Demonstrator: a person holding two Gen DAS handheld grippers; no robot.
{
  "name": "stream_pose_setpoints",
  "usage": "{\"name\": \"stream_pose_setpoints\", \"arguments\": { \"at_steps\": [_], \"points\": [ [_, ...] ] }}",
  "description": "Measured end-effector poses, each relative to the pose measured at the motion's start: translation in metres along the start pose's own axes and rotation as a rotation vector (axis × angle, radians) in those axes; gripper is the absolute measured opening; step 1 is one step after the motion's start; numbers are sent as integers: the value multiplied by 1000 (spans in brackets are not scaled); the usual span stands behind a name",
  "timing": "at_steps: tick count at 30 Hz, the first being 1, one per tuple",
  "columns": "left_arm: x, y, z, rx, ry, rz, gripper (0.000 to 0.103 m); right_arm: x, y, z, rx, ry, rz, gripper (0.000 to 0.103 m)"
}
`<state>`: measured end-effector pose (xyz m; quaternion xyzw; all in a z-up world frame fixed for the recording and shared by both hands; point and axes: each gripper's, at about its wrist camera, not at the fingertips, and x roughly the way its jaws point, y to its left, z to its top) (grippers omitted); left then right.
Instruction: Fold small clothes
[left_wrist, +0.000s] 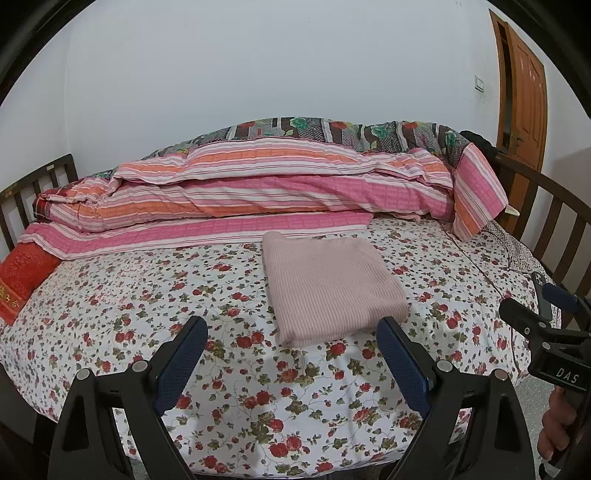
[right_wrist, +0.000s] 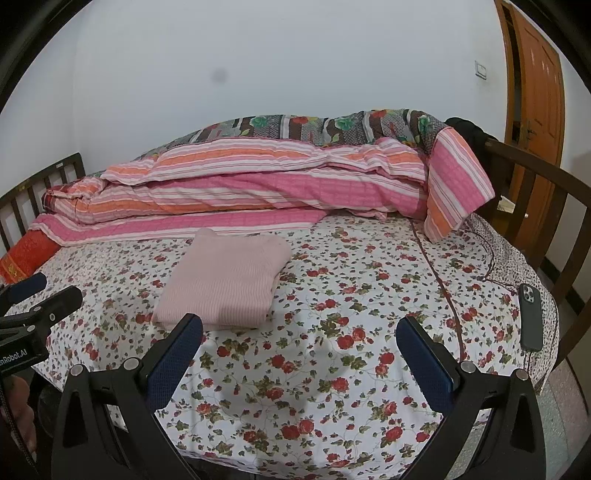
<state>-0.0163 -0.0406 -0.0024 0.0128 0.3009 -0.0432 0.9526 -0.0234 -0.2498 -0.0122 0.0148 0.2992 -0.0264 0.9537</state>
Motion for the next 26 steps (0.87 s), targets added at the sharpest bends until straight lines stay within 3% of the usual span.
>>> {"name": "stream_pose_setpoints", "arguments": {
  "at_steps": [26],
  "points": [
    [-3,4,4,-6,-10,1,93,0,2,1,1,-3,4,102]
  ]
}}
